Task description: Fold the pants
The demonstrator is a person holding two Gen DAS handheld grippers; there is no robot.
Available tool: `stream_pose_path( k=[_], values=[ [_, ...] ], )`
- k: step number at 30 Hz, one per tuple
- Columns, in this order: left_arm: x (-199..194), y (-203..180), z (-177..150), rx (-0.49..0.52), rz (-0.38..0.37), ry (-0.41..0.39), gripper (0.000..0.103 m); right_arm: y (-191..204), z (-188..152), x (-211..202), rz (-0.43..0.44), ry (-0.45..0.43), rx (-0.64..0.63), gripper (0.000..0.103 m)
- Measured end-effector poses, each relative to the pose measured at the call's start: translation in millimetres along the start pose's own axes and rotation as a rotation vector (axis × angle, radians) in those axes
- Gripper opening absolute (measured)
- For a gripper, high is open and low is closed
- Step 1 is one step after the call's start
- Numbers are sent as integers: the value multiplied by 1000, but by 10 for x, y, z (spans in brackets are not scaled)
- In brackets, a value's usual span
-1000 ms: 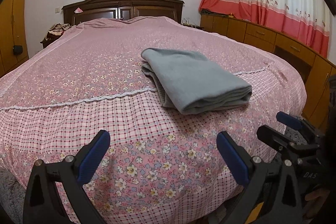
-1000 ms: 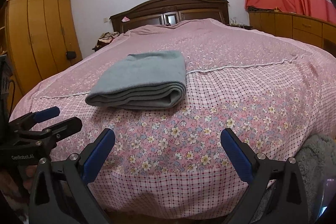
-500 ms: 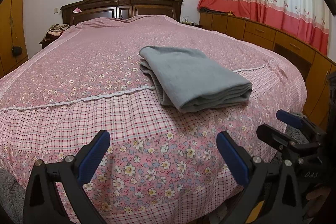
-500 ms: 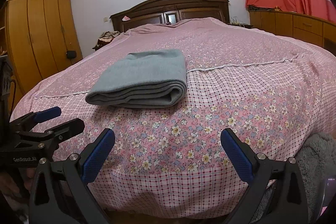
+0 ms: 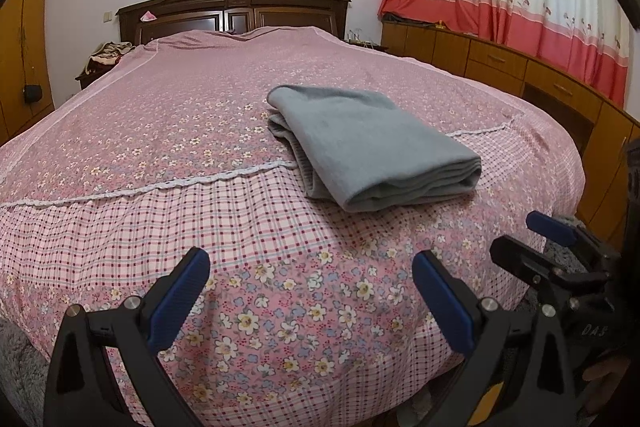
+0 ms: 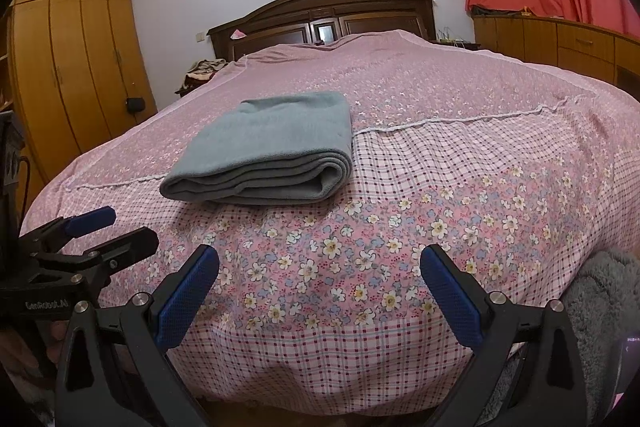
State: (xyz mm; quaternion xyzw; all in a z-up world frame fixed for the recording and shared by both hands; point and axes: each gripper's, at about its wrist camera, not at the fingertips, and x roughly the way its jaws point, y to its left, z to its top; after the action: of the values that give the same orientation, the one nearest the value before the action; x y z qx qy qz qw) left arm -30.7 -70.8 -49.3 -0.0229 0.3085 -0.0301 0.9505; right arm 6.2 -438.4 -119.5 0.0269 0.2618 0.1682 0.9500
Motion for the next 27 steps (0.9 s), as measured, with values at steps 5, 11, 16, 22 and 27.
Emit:
stream_pose_path(
  k=[5, 11, 16, 22, 27],
  values=[
    [5, -43, -6, 15, 0, 2, 103, -9, -11, 22, -7, 11, 2, 102],
    [13, -77, -5, 15, 0, 2, 103, -16, -12, 38, -9, 17, 3, 102],
    [31, -105, -7, 18, -2, 4, 103, -18, -1, 56, -17, 19, 0, 102],
    [28, -112, -8, 19, -7, 0, 103, -50, -6, 70, -18, 24, 11, 102],
    [36, -138, -19, 24, -6, -2, 103, -59, -7, 56, -23, 18, 14, 102]
  ],
)
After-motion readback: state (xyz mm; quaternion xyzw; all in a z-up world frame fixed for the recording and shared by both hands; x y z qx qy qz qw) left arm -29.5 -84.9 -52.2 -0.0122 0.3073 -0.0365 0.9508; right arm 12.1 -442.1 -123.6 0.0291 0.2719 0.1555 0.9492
